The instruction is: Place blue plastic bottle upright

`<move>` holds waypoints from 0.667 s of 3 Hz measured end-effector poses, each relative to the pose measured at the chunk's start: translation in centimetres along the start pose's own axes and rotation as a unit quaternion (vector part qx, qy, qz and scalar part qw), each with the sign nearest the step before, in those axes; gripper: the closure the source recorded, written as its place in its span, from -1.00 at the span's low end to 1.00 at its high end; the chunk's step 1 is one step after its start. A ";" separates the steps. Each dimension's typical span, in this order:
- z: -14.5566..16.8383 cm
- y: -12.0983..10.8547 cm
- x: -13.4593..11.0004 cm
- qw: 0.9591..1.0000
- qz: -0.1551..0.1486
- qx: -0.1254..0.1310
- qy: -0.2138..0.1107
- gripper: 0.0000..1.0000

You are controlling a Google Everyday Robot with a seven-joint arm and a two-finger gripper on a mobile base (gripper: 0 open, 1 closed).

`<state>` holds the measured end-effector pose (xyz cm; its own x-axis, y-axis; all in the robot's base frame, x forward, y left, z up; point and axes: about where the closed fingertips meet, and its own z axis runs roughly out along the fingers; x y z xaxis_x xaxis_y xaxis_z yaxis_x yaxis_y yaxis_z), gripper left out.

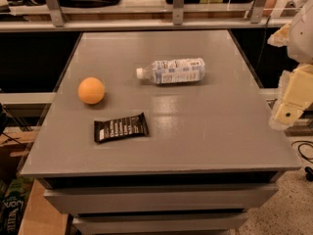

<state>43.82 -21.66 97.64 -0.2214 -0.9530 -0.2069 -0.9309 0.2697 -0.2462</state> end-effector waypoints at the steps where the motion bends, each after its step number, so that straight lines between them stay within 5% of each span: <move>1: -0.1 -0.2 -0.2 1.000 -0.002 0.003 -0.002 -1.00; 2: -0.1 -0.2 -0.2 1.000 -0.002 0.003 -0.002 -1.00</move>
Offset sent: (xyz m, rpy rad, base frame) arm 0.0606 0.0431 0.0065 -0.0670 -0.0323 0.1984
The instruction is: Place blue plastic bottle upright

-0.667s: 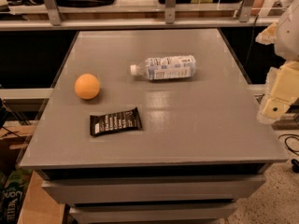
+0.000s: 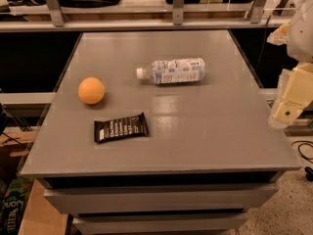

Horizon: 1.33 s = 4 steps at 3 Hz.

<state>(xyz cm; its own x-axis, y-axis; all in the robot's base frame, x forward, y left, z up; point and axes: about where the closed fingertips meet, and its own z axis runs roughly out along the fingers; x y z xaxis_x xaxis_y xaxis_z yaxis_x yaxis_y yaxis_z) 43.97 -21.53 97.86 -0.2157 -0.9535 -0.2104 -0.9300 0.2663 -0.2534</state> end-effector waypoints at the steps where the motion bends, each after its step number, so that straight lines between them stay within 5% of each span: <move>1: 0.7 -2.0 -2.5 0.999 -0.046 0.004 0.000 -1.00; 2: 1.7 -3.8 -4.5 0.997 -0.083 0.000 0.005 -1.00; 4: 2.4 -4.6 -6.4 0.995 -0.098 0.002 0.000 -1.00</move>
Offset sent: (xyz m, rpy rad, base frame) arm 0.1355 0.1126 -0.0158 -0.1468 0.0428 0.3976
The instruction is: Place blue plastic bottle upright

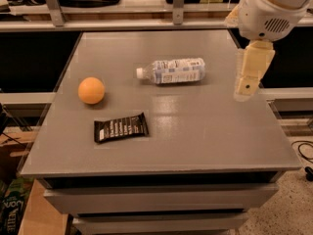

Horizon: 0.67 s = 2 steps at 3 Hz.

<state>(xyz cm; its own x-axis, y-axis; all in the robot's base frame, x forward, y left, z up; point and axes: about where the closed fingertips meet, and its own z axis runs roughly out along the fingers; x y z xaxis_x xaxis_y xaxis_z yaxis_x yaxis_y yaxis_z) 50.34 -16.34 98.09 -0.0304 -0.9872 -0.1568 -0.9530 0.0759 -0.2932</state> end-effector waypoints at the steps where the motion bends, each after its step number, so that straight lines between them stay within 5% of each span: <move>1: 0.4 -1.2 -1.4 1.000 -0.021 0.003 0.000 -1.00; 2: 1.0 -3.1 -3.6 0.999 -0.050 0.002 0.001 -1.00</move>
Offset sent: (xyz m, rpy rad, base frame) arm 0.0560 0.0590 0.0091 -0.0601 -0.0049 0.1638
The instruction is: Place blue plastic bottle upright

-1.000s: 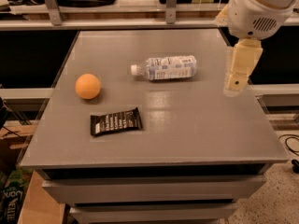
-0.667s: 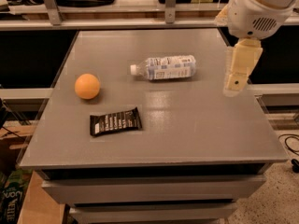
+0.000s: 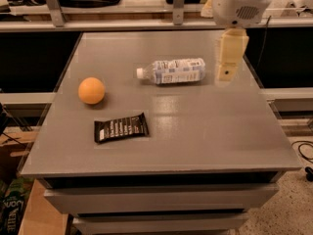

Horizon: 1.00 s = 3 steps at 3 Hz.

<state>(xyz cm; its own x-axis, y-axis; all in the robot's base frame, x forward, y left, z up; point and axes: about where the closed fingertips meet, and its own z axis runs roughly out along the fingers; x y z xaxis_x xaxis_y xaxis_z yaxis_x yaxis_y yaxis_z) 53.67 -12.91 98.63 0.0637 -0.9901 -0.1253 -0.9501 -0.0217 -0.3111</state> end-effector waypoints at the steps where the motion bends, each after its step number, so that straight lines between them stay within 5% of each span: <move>1: 1.3 -2.2 -2.4 1.000 -0.026 -0.007 -0.001 -1.00; 3: 6.0 -5.5 -6.2 0.998 -0.051 -0.022 -0.004 -1.00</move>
Offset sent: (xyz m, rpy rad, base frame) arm 0.0675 0.0748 -0.0311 -0.0445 0.0669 0.1100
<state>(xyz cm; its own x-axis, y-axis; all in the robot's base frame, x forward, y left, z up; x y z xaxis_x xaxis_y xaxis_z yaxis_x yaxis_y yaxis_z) 60.31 -5.87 95.43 0.1626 -0.9814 -0.1018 -0.9511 -0.1284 -0.2809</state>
